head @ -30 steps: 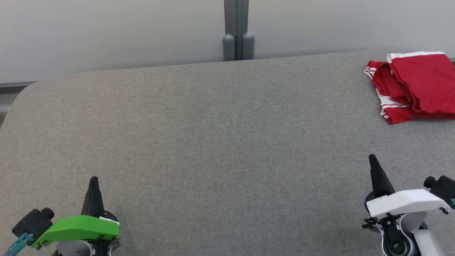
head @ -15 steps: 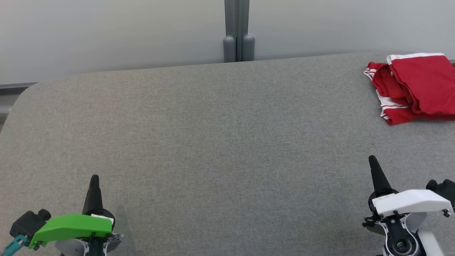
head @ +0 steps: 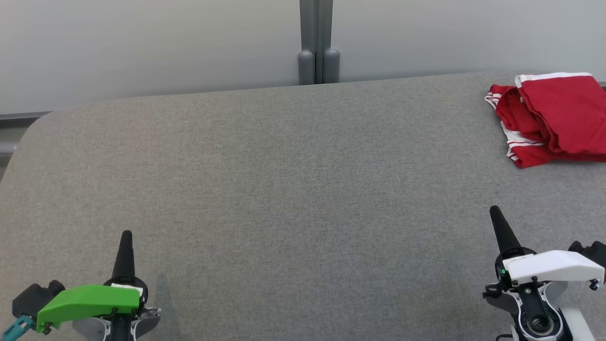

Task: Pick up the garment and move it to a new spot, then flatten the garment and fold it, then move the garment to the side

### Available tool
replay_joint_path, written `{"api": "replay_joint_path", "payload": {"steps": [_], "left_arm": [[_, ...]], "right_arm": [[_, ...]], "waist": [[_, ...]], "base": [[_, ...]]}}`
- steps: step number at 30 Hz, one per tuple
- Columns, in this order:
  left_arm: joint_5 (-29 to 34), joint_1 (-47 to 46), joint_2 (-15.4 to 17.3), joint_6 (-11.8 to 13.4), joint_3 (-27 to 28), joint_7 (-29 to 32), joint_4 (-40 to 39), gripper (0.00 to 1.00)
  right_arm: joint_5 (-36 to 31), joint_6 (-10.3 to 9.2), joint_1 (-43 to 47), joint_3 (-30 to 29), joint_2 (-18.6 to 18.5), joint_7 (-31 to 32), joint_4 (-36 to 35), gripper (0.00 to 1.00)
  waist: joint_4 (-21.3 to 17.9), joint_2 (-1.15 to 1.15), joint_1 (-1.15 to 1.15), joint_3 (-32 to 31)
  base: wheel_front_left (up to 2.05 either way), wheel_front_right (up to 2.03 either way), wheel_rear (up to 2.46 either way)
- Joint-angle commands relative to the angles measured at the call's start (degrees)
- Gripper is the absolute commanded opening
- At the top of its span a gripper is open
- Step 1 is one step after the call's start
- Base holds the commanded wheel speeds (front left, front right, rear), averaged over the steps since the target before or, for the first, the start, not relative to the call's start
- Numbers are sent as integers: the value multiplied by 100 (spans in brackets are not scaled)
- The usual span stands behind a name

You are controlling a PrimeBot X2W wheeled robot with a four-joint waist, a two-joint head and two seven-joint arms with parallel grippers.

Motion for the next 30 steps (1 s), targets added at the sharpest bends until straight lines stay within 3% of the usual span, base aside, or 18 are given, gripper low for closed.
{"api": "replay_joint_path", "payload": {"steps": [1, 30], "left_arm": [[-162, -154, 12, -49, 35, 41, -51, 0], [-1552, -201, -13, -207, 148, 402, -36, 0]], "right_arm": [[148, 4, -107, -25, -8, 36, -16, 0], [1531, 3, -166, -129, 35, 344, 73, 0]], "waist": [[1, 0, 0, -3], [21, 0, 0, -72]], "base": [[0, 0, 0], [0, 0, 0]]}}
